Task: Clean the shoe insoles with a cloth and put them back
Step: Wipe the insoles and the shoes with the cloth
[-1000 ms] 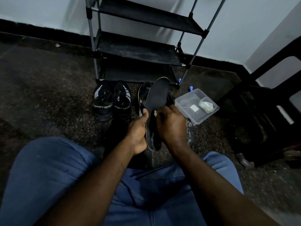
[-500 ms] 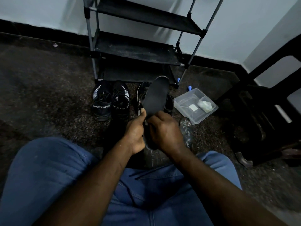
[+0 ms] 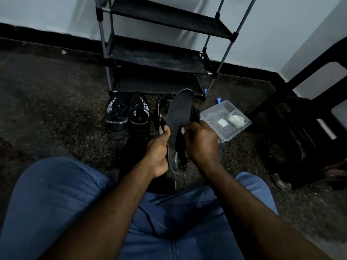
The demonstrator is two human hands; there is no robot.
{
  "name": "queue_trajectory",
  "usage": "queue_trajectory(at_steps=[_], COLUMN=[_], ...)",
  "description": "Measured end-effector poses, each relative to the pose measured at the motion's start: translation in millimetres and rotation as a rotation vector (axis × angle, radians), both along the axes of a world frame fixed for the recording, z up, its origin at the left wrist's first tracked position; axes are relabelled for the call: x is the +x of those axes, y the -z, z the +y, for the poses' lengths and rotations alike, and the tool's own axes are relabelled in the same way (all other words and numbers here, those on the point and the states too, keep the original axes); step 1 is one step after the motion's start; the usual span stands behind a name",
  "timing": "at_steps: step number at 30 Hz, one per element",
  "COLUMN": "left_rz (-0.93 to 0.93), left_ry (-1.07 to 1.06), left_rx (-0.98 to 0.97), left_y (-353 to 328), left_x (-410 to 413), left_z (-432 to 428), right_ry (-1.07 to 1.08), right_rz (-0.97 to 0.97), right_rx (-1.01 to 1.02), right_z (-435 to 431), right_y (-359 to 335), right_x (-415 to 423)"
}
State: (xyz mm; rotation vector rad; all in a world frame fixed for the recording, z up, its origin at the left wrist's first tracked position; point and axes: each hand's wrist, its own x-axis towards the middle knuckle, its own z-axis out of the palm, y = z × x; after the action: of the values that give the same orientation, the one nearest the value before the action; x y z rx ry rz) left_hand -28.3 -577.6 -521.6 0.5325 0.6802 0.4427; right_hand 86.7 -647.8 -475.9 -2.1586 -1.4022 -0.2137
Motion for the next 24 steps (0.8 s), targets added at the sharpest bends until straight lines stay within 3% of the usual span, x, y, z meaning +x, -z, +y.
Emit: queue_trajectory(at_steps=[4,9,14,17,21,24], left_rz=[0.021,-0.004,0.046,0.011,0.052,0.076], left_ry=[-0.036,0.007,-0.033,-0.034,-0.052,-0.060], left_rx=[0.002,0.040,0.026,0.023,0.020,0.025], left_y=[2,-2,0,-4,-3,-9], left_x=[-2,1,-2,0,-1,-1], left_z=[2,0,1,1,1,4], right_ry=[-0.288,-0.018,-0.339,-0.213,-0.004,0.061], right_rz=[-0.128,-0.036,-0.178,-0.157,0.070,0.526], right_rx=[-0.090,-0.011,-0.060,-0.019,0.049,0.114], right_z=[-7,4,-11,-4,-4,-8], right_y=[6,-2,8,6,0,-2], right_x=[-27,5,-28,-10,7,5])
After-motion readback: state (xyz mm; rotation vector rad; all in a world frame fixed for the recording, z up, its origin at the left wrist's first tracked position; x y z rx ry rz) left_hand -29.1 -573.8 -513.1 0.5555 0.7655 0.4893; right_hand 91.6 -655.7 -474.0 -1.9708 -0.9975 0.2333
